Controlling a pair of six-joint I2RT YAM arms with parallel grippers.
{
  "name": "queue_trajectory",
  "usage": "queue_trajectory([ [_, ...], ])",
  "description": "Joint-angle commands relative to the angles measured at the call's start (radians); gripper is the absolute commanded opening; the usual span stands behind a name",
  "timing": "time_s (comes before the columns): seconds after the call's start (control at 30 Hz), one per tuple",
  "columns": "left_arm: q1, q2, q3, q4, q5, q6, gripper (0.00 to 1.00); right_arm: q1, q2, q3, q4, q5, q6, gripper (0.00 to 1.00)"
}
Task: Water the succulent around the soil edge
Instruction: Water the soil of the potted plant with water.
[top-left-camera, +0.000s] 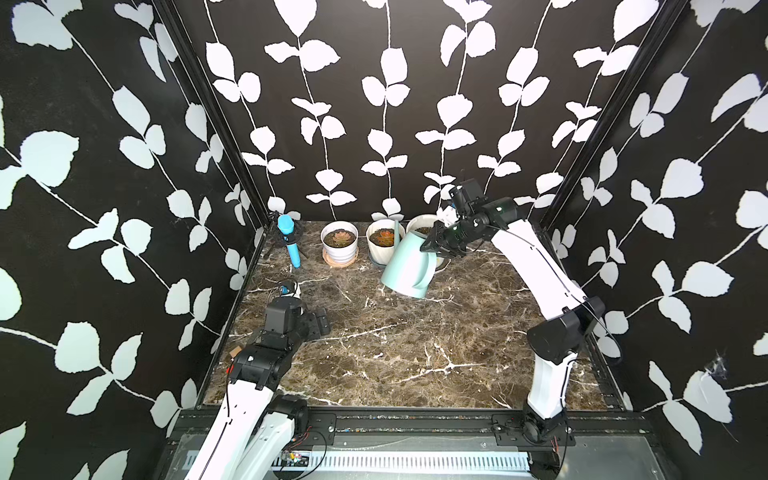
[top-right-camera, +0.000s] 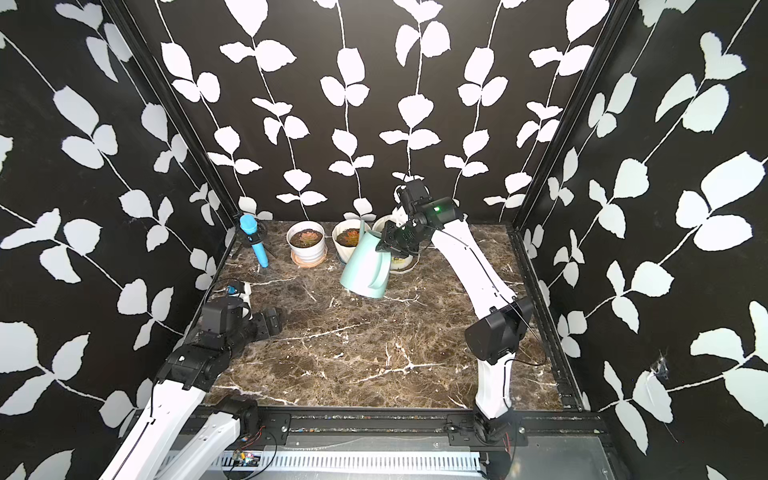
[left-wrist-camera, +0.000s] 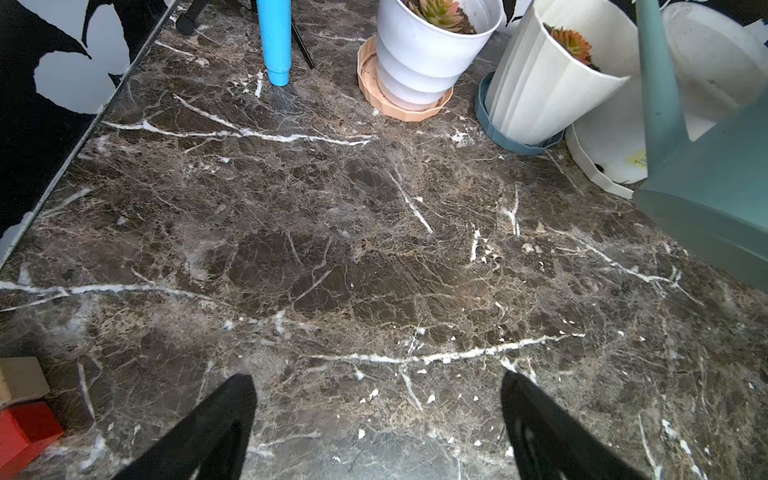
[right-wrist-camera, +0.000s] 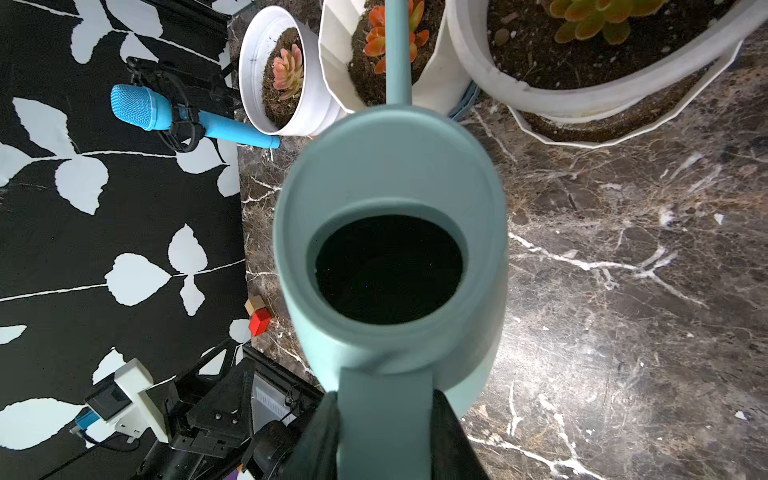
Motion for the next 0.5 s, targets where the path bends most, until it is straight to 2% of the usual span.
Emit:
queue_trajectory([
  [0.0,-0.005,-0.002,-0.007,0.005,-0.001,0.005,0.94,-0.003,-0.069,-0.042,0.067,-0.021,-0.003,0.00],
  [0.47,-0.005,-0.002,-0.007,0.007,-0.001,0.005,0.94,-0.007,-0.143,-0.178,0.114,-0.021,-0.007,0.00],
])
